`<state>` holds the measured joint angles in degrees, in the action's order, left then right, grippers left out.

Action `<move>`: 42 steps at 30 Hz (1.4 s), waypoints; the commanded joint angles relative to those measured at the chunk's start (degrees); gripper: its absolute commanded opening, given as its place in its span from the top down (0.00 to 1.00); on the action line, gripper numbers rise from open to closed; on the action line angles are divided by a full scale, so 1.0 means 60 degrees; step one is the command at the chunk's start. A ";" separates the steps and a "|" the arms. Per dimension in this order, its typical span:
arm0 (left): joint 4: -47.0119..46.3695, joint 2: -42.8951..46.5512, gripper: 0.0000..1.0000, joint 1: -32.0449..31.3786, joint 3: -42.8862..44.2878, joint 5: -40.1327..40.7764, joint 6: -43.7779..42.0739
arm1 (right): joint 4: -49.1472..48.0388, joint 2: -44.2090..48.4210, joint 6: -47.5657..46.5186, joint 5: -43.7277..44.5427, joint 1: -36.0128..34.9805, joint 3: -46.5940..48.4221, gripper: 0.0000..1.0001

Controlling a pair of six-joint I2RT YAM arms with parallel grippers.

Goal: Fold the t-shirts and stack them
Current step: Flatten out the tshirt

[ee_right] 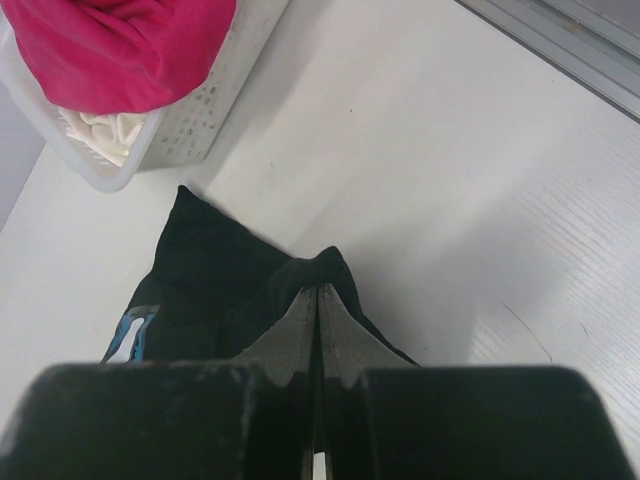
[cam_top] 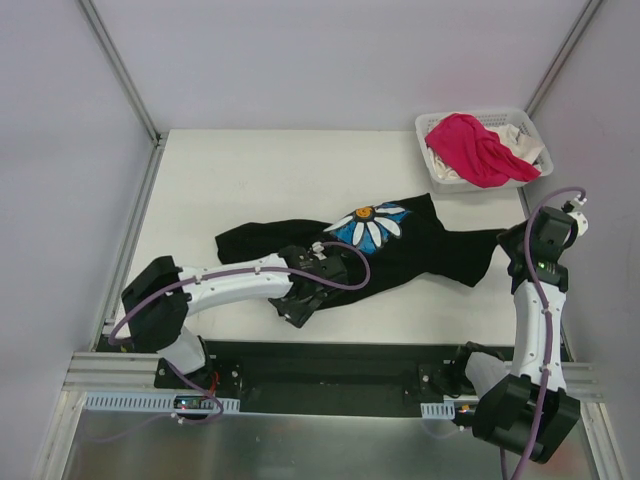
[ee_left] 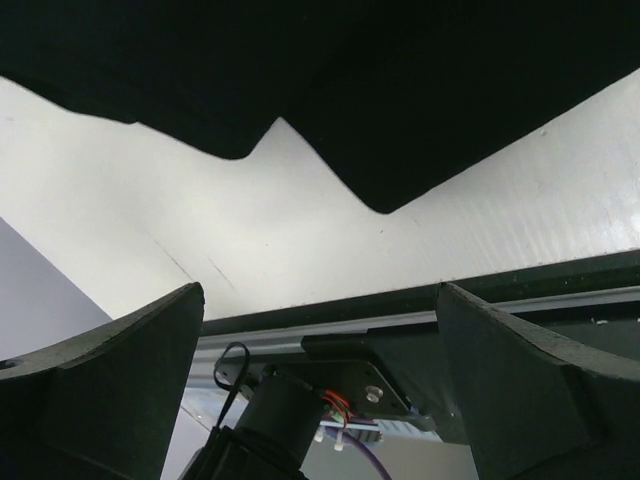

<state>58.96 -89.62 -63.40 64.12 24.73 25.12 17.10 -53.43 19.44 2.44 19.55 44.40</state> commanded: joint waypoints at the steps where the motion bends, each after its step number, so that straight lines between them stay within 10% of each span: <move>1: -0.0597 -0.0645 0.01 -0.0113 0.0357 -0.0313 -0.0583 | -0.0375 0.0233 0.0041 -0.0157 -0.0080 0.0056 0.99; 18: -0.2575 -0.1675 0.04 0.0165 -0.0270 -0.0986 -0.0965 | -0.0243 0.0482 -0.0032 -0.0069 -0.0094 0.0056 0.99; 24: -0.2678 -0.1542 0.30 0.0297 -0.0359 -0.0958 -0.0965 | -0.0228 0.0511 -0.0062 -0.0040 -0.0109 0.0056 0.99; 36: -0.2751 -0.1045 0.40 0.1012 -0.0592 -0.0942 -0.1272 | -0.0184 0.0541 -0.0091 0.0019 -0.0109 0.0026 0.99; 42: -0.2810 -0.0883 0.63 0.1352 -0.0638 -0.1119 -0.1551 | -0.0184 0.0555 -0.0105 0.0033 -0.0109 0.0026 0.99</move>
<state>41.69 -97.36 -55.96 60.77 19.33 17.34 16.97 -51.46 19.27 2.28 19.25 44.38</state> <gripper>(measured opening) 0.429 0.012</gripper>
